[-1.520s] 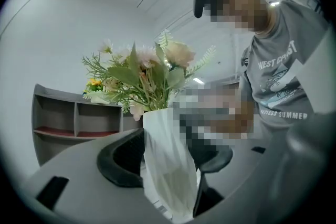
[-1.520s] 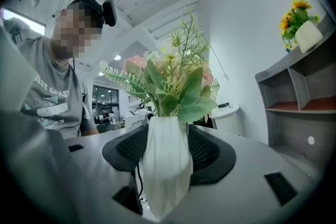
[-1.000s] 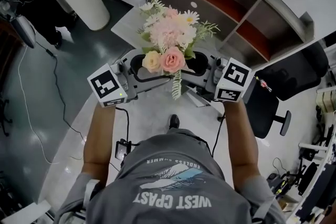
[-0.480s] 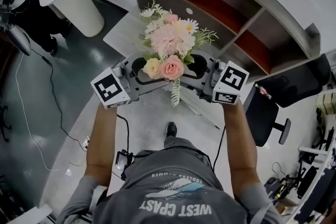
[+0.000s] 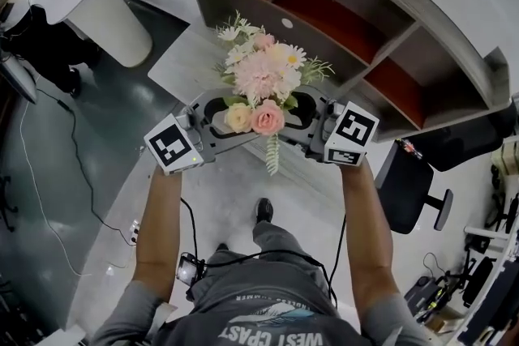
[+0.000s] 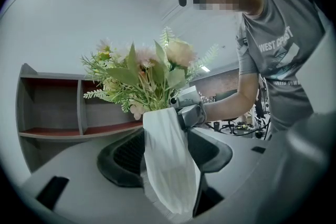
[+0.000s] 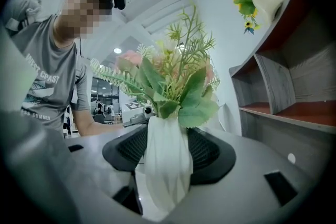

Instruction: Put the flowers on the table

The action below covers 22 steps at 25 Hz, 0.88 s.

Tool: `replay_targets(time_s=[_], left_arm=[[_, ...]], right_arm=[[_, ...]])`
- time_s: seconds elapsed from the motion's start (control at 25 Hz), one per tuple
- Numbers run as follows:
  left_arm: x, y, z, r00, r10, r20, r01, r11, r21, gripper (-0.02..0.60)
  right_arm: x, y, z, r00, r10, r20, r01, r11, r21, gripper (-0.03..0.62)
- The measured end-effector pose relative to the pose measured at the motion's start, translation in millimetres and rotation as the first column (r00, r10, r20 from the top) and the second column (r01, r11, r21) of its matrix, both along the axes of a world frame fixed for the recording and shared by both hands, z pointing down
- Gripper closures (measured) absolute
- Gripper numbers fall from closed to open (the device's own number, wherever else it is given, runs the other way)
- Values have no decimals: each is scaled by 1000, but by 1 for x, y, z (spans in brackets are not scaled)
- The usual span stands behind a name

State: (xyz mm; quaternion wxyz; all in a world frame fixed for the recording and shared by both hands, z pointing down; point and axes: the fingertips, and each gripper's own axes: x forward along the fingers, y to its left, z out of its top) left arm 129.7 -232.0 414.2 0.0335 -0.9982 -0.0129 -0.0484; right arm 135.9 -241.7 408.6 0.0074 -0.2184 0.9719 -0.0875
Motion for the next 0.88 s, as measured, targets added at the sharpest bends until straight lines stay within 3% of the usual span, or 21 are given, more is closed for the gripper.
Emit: replay_targets(time_s=[0.56, 0.88], left_arm=[[7, -13, 22, 1000, -11, -10, 11, 999, 46, 310], [3, -28, 49, 999, -24, 37, 20, 995, 96, 311]], right_arm=[[5, -12, 17, 1000, 0, -29, 2, 998, 56, 336], [-2, -26, 48, 990, -15, -138, 25, 997, 73, 339]])
